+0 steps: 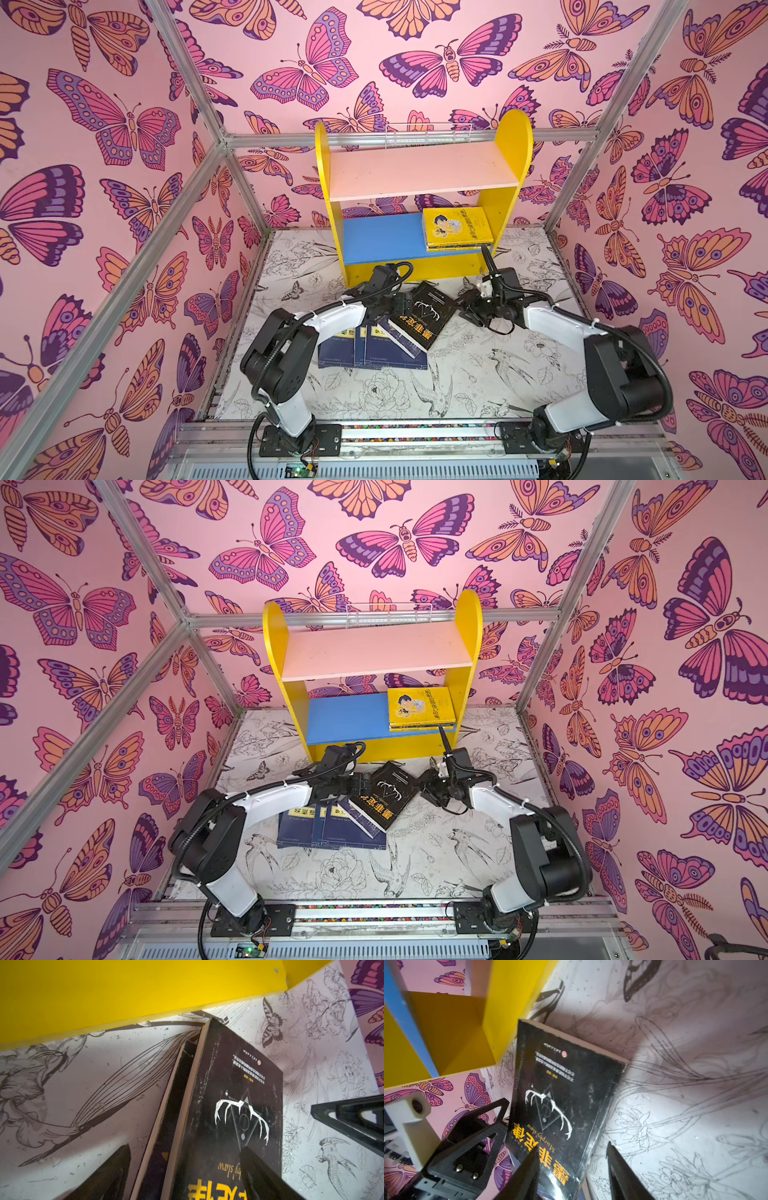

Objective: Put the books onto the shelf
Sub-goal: 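Withdraw the right gripper from the shelf toward the black book on the table, then grasp the black antler-cover book with the right gripper while the left gripper steadies it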

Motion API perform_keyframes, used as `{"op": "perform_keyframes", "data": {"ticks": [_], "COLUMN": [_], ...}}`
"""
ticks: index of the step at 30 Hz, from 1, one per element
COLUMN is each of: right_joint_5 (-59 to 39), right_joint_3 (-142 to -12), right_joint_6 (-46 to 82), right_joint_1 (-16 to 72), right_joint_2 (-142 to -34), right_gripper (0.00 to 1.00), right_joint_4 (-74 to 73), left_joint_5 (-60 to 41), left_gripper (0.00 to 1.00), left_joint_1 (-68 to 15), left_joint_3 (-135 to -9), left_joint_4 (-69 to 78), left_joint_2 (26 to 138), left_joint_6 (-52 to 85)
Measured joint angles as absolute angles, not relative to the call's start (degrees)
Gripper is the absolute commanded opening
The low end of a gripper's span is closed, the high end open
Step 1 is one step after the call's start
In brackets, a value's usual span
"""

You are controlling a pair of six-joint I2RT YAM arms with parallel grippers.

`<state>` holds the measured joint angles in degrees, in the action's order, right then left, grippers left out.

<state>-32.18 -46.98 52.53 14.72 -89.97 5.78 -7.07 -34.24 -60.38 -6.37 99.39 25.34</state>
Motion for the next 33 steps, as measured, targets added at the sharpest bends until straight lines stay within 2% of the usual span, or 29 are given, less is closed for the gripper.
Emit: {"op": "perform_keyframes", "data": {"ticks": [5, 10, 17, 22, 25, 30, 33], "right_joint_5": [-39.24, -43.94, -45.39, -46.74, -47.68, -48.4, -48.51], "right_joint_3": [-50.81, -50.74, -50.5, -50.57, -51.42, -54.19, -55.66], "right_joint_6": [52.23, 53.25, 55.94, 55.48, 54.08, 52.27, 51.37], "right_joint_1": [13.96, 13.96, 13.96, 14.72, 16.14, 18.24, 18.96], "right_joint_2": [-99.59, -103.24, -104.29, -102.02, -100.84, -101.03, -101.73], "right_gripper": [0.5, 0.47, 0.26, 0.17, 0.17, 0.25, 0.22], "right_joint_4": [5.45, 3.25, -2.35, -4.82, -4.89, -3.81, -2.7], "left_joint_5": [-6.13, -6.24, -7.25, -7.94, -8.32, -9.28, -9.96], "left_gripper": [0.78, 0.67, 0.65, 0.65, 0.65, 0.63, 0.62], "left_joint_1": [-34.92, -34.94, -34.94, -34.83, -34.79, -34.46, -34.3], "left_joint_3": [-61.14, -61.14, -61.14, -61.14, -61.14, -61.14, -61.14], "left_joint_4": [-8.62, -9.32, -9.32, -9.47, -9.45, -9.45, -9.26], "left_joint_2": [101.1, 101.95, 102.21, 102.3, 102.3, 102.3, 102.3], "left_joint_6": [24.27, 23.9, 23.42, 23.29, 22.92, 21.47, 20.97]}}
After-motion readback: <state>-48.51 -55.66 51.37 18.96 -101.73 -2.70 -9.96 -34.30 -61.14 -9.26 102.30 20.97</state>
